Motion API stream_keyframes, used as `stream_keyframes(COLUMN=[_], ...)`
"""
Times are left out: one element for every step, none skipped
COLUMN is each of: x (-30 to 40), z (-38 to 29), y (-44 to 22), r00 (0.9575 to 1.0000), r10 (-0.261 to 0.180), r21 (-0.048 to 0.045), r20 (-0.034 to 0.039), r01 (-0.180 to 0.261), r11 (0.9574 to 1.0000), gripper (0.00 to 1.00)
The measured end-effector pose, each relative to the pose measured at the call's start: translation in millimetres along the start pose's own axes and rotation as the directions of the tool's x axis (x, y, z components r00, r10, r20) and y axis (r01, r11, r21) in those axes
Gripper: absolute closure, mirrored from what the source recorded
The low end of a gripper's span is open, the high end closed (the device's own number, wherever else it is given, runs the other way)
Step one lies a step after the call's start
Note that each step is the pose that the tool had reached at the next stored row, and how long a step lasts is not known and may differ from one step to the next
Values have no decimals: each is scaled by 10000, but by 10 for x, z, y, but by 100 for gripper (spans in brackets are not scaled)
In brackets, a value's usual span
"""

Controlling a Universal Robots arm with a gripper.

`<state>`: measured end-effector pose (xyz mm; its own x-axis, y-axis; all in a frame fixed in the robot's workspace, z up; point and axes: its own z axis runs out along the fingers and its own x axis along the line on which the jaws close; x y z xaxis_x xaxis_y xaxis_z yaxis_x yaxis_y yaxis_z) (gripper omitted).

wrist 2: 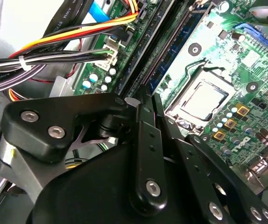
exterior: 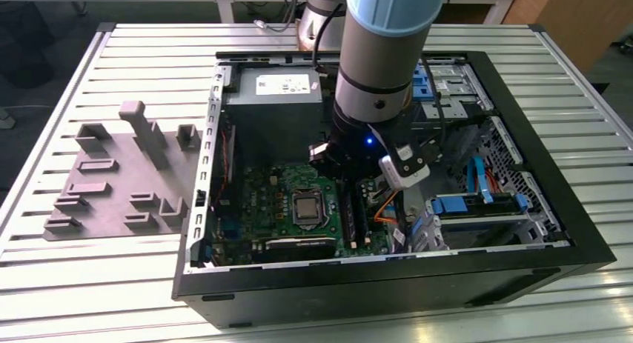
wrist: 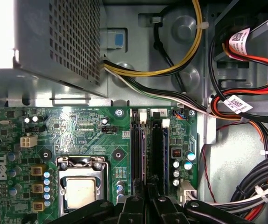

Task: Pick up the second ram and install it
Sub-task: 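Insert the second ram into the second slot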

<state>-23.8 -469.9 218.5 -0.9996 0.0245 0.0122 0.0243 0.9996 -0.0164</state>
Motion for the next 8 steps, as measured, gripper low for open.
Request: stream_keyframes(x=[0, 0, 0, 0, 0, 0, 0, 1], z=[3, 5, 6, 7, 9, 13, 16, 20], y=[-2, -2, -2, -2, -1, -1, -1, -1], r00=[10000, 10000, 10000, 10000, 10000, 10000, 10000, 10000], r10=[0, 0, 0, 0, 0, 0, 1, 1], r21=[4, 3, 3, 2, 2, 1, 2, 3], r20=[-1, -1, -1, 0, 0, 0, 0, -1], r01=[0, 0, 0, 0, 0, 0, -1, -1], r11=[10000, 10000, 10000, 10000, 10000, 10000, 10000, 10000], gripper=[86, 86, 86, 86, 86, 86, 86, 86])
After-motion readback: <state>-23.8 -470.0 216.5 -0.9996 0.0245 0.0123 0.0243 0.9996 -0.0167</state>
